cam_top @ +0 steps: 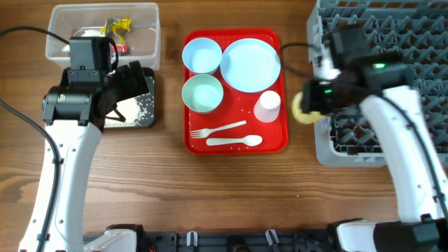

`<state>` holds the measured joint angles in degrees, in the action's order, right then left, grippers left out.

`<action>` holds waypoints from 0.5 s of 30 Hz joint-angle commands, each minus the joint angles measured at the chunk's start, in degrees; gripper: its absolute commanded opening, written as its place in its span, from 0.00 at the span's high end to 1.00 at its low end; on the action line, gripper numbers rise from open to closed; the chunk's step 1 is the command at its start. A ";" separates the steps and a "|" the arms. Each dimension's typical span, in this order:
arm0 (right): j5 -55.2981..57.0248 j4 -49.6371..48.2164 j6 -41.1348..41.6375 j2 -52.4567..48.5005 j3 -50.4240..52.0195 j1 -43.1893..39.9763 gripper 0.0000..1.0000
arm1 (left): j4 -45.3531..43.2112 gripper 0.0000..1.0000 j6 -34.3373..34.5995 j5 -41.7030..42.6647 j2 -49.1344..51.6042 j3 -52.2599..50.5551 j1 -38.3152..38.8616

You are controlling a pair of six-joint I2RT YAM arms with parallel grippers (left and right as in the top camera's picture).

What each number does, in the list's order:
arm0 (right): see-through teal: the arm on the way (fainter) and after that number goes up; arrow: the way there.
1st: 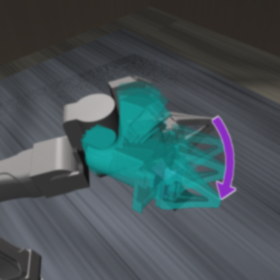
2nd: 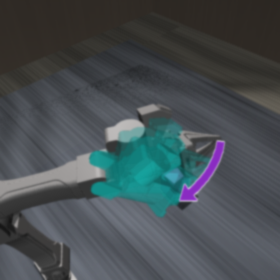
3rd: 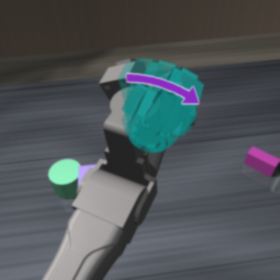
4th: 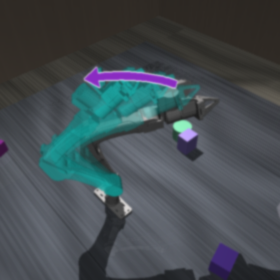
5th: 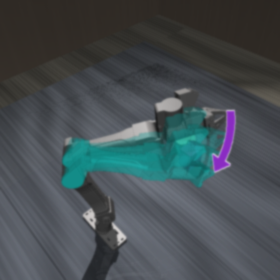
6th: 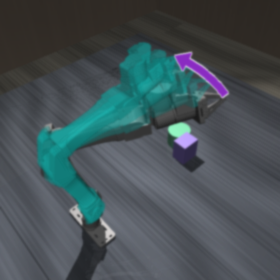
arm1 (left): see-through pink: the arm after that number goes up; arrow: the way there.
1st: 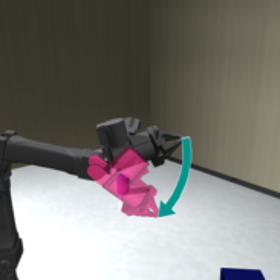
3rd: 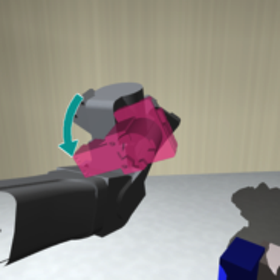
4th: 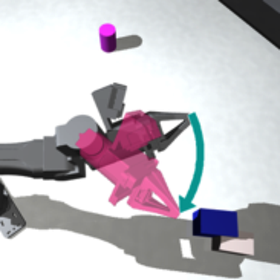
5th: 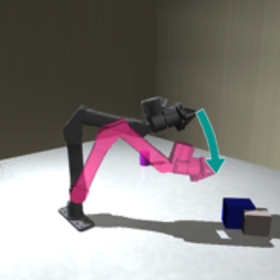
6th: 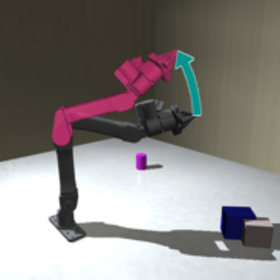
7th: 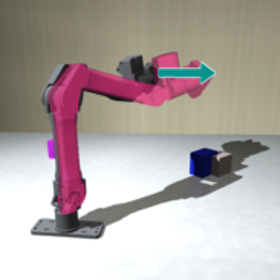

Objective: Sort waste into correct bins and load items into the dishwasher rack
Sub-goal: 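Carry the yellow cup right and place it in the dish rack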

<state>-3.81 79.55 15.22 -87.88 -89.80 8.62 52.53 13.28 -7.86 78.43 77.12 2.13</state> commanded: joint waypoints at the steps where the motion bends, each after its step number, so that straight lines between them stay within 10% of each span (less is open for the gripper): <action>1: 2.08 0.26 -4.87 0.76 -1.01 -10.08 0.42 | -0.15 0.00 0.70 0.09 0.11 0.13 -0.28; 15: 2.67 -3.98 -7.13 -0.92 -0.94 -45.27 0.47 | -0.15 0.00 0.70 0.09 0.11 0.13 -0.28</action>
<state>-1.19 75.81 8.69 -87.85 -89.80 -33.52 52.51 13.28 -7.84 78.43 77.12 2.13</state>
